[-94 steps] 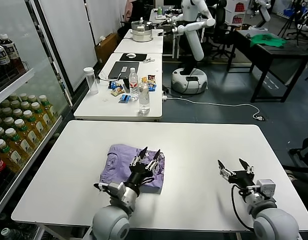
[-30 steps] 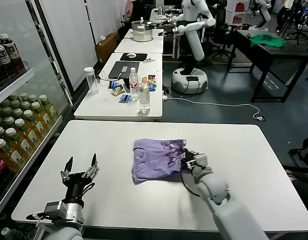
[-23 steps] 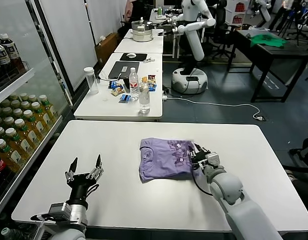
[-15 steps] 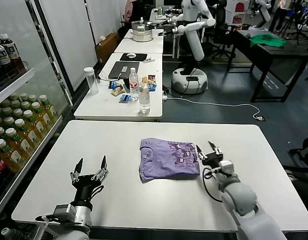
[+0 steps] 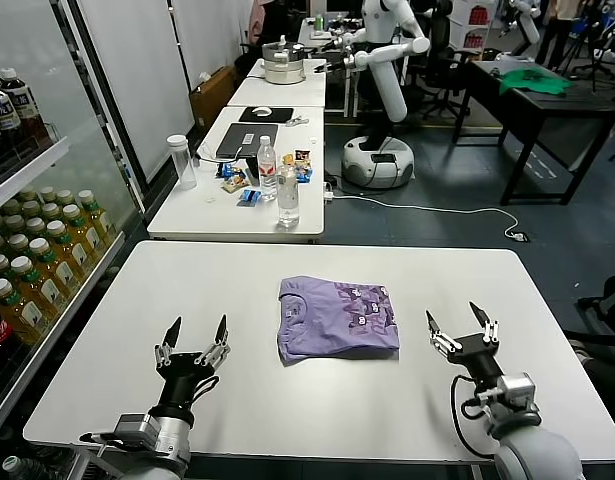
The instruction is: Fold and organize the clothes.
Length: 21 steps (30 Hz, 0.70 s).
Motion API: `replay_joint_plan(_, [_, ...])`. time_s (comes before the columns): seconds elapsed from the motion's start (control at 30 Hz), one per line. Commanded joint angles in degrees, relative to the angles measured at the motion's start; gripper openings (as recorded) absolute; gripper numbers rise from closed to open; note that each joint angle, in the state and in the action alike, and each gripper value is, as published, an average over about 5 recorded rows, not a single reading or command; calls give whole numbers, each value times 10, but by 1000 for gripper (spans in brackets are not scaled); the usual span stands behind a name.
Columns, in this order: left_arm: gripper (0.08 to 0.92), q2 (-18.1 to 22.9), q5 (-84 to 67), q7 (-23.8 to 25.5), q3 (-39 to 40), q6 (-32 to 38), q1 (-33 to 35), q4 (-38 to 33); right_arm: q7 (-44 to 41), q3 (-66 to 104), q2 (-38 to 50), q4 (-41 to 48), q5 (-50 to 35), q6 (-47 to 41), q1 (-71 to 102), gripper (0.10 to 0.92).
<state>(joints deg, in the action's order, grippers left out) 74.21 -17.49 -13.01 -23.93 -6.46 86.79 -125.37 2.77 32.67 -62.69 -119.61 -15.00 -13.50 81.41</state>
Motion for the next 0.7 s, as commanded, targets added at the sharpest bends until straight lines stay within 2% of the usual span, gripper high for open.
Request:
replay_joint_plan(0.03, [823,-3,2,21,-2,0,-2,2,18,51,-8,-60,8,40,83,823])
replay_joint_plan(0.7, [823,-16,8,31,-22,-1,0,6,48,25,-15,-58,9,14,56,823])
